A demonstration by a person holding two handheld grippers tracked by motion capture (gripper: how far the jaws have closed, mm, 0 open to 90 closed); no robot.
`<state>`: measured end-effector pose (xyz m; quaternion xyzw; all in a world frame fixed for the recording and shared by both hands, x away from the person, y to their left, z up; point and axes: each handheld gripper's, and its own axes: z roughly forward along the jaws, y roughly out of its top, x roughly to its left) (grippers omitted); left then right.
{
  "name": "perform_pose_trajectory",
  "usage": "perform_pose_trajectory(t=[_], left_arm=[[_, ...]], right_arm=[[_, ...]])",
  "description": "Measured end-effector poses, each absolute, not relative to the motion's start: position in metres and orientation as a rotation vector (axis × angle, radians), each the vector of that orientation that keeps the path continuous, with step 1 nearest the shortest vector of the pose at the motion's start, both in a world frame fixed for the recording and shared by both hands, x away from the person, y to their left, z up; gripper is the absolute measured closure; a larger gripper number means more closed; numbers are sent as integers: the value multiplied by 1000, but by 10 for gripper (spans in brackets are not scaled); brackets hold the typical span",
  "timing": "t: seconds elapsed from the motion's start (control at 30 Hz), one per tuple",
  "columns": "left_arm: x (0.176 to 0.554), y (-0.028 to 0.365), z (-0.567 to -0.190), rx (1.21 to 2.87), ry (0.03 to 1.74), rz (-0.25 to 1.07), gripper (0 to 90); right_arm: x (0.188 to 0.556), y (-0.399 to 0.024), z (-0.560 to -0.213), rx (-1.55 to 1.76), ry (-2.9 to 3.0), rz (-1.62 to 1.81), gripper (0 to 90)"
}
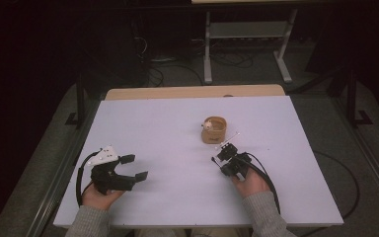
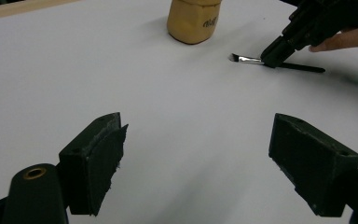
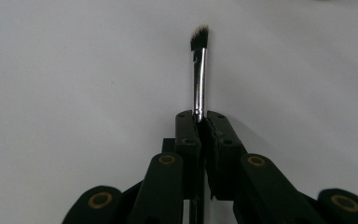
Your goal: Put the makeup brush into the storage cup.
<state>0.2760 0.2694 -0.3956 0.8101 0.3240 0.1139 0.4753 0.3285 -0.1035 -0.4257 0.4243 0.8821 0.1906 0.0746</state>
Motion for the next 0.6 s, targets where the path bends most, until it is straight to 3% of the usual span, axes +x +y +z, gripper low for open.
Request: perform_pose_trajectory(t=[0.6], left_arm=[[277,267,-395,1986,776,263,183]], right_arm=[[329,-124,-413,1187,2724,889,832]])
